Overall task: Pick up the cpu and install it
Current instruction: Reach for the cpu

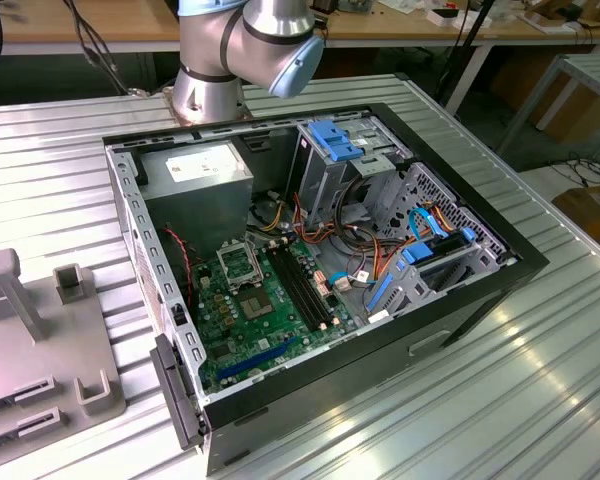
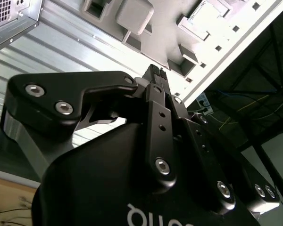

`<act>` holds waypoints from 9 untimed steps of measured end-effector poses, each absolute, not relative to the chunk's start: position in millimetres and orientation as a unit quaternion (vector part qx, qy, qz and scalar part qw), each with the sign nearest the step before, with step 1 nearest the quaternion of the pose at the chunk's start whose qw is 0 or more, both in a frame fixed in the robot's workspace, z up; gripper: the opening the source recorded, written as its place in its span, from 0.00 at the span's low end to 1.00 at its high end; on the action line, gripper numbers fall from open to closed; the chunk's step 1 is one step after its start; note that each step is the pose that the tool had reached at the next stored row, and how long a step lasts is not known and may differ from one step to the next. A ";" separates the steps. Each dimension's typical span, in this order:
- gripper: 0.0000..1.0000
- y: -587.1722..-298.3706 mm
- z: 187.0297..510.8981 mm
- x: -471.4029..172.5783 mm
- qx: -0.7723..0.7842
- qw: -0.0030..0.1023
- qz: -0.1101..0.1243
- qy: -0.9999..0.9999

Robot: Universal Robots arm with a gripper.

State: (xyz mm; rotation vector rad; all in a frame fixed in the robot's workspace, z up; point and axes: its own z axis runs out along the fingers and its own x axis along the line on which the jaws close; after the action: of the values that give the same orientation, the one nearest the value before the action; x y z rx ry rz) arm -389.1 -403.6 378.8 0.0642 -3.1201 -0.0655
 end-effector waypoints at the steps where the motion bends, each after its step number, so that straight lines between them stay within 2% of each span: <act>1: 0.11 -403.6 378.8 -389.1 0.022 0.010 -0.021 -0.999; 9: 0.11 -403.6 378.8 -389.4 0.022 0.010 -0.021 -0.999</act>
State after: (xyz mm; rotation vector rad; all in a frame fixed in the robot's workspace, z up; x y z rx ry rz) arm -389.4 -403.6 378.8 0.0698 -3.1198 -0.0654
